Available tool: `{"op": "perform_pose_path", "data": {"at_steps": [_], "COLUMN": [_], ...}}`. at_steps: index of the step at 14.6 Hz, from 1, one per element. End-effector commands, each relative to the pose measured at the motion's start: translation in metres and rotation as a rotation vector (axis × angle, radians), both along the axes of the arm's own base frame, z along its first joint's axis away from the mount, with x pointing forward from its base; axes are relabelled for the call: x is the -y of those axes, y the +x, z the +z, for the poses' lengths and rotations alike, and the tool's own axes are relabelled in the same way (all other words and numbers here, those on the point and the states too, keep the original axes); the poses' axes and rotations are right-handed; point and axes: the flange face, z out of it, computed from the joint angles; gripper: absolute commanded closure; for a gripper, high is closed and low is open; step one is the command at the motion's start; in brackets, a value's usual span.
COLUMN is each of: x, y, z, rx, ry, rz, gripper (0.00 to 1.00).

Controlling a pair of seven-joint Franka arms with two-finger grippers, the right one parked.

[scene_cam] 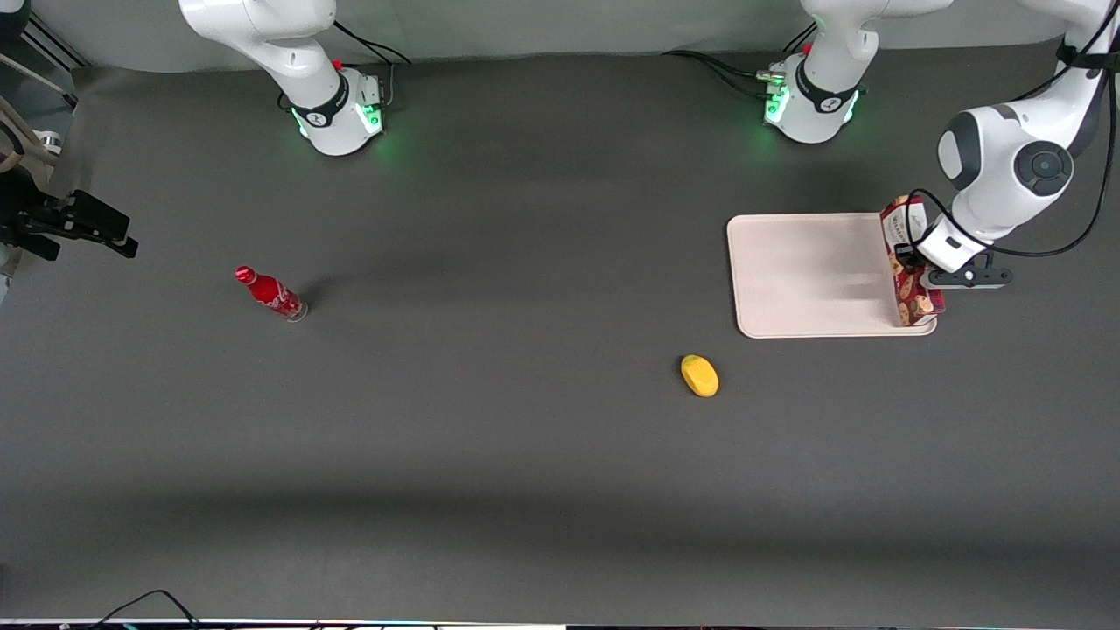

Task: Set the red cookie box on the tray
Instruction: 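Carry the upright cookie box with the left gripper onto the white tray, then lower the box onto the tray and open the left gripper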

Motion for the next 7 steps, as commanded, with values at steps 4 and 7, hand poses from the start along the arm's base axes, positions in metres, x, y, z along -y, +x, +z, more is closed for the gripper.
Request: {"op": "perform_pose_path", "data": {"at_steps": [4, 7], "x": [0.002, 0.008], "y": [0.006, 0.022], "z": [0.008, 0.035], "rx": [0.014, 0.032], "ry": [0.008, 0.014], "rz": [-0.03, -0.044], "gripper": [0.0, 0.0]}}
